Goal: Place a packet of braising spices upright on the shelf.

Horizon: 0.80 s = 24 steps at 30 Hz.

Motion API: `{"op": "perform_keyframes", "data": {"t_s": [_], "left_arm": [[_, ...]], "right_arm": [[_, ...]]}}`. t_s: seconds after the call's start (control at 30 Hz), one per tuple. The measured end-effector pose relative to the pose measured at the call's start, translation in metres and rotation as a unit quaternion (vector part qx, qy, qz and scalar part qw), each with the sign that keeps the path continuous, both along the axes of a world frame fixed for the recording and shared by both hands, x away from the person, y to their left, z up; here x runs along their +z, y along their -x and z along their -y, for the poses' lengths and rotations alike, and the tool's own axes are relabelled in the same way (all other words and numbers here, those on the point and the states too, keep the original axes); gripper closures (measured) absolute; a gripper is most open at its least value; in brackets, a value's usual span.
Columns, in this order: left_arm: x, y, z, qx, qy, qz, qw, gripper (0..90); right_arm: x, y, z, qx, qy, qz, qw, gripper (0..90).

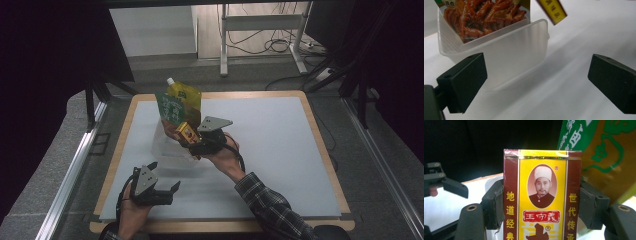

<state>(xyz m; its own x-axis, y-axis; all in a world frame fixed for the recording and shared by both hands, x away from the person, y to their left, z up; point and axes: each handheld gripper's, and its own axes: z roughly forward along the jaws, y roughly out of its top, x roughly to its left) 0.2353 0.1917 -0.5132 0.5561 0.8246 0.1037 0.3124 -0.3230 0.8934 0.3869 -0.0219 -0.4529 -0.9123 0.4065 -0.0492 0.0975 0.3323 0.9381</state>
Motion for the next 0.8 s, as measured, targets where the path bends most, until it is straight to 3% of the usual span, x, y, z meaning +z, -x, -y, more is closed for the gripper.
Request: {"op": "perform_keyframes", "data": {"t_s": [0.4,0.47,0.53,0.8], "left_arm": [[0.000,0.000,0.000,-0.001,0.003,0.000,1.0000,1.8],[0.000,0.000,0.000,-0.001,0.003,0.000,1.0000,1.9],[0.000,0.000,0.000,-0.001,0.002,0.000,1.0000,1.9],[0.000,0.000,0.000,-0.002,0.000,0.000,1.0000,1.9]], "right_arm": [[-0.009,-0.007,-0.022,-0.020,-0.020,0.009,0.9996,31.8],[-0.010,-0.007,-0.024,-0.015,-0.024,-0.002,0.9996,31.8],[-0.010,-0.004,-0.027,-0.011,-0.018,0.007,0.9998,31.8],[-0.016,-0.001,-0.045,-0.003,-0.021,0.010,0.9997,31.6]]}}
